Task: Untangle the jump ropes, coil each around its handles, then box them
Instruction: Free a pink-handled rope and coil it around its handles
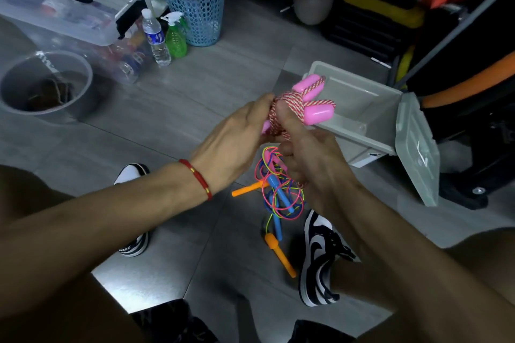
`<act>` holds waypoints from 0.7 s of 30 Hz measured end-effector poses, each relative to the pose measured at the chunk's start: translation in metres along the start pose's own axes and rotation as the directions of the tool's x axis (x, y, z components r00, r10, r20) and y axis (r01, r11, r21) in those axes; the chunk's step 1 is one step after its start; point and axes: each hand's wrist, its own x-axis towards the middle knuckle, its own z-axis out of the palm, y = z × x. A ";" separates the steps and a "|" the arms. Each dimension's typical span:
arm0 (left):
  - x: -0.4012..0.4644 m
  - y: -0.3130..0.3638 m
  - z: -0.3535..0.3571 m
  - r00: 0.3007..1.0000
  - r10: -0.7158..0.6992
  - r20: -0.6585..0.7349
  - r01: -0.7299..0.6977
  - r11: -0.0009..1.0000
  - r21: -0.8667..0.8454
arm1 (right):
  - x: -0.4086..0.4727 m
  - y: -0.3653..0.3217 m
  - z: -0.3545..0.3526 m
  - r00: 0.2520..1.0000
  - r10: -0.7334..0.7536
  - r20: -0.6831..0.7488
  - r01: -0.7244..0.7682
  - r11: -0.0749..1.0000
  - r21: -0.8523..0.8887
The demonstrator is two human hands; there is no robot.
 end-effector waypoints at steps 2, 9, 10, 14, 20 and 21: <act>-0.003 0.000 -0.001 0.997 0.064 0.044 -0.065 0.998 0.016 | 0.001 0.000 -0.004 0.999 -0.031 0.009 0.031 0.999 0.038; -0.003 0.004 -0.029 0.950 -0.221 0.223 0.310 0.552 -0.774 | 0.004 0.001 -0.011 0.954 -0.122 0.275 0.081 0.984 0.156; -0.003 0.001 -0.030 0.938 -0.245 0.243 0.337 0.494 -0.802 | 0.006 0.004 -0.011 0.938 -0.137 0.317 0.101 0.987 0.128; -0.005 -0.003 -0.033 0.929 -0.248 0.276 0.369 0.539 -0.757 | 0.007 0.008 -0.012 0.900 -0.152 0.408 0.161 0.987 0.014; 0.001 -0.016 -0.036 0.945 -0.306 0.117 0.328 0.879 -0.347 | 0.008 0.017 -0.007 0.954 -0.220 0.204 0.273 0.919 -0.284; 0.002 -0.017 -0.036 0.948 -0.306 0.093 0.319 0.908 -0.273 | 0.007 0.017 -0.006 0.948 -0.271 0.166 0.316 0.865 -0.391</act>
